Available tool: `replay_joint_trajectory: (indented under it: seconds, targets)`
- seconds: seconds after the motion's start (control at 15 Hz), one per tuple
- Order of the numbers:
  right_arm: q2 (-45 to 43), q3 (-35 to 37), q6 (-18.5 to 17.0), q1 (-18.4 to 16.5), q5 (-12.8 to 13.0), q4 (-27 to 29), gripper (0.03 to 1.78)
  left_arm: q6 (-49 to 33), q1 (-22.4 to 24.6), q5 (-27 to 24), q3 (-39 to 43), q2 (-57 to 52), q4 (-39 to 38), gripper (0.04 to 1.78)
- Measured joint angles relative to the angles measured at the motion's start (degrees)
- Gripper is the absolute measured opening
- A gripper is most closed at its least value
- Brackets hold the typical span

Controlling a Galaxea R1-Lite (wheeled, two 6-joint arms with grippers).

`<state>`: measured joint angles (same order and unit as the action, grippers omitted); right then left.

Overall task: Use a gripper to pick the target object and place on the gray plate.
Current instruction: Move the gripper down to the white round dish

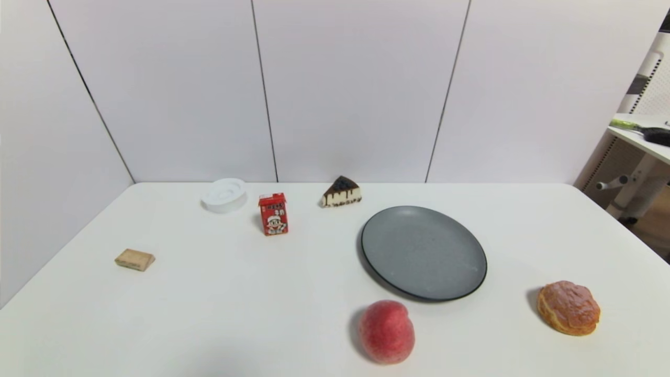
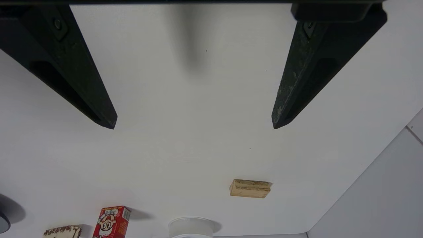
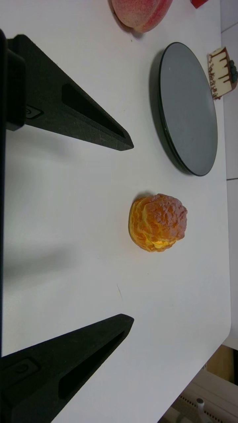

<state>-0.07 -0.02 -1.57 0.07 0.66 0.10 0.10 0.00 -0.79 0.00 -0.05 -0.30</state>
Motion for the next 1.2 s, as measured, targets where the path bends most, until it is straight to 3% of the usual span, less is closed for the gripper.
replay_joint_trajectory:
  seconds: [1.0, 1.2]
  targets:
    - [0.0, 0.0, 0.0, 0.0, 0.0, 0.0, 1.71, 1.3, 0.0, -0.1, -0.1, 0.8, 0.0, 1.69]
    - [0.0, 0.0, 0.0, 0.0, 0.0, 0.0, 1.71, 3.9, 0.5, -0.2, -4.5, 6.0, -0.3, 1.69]
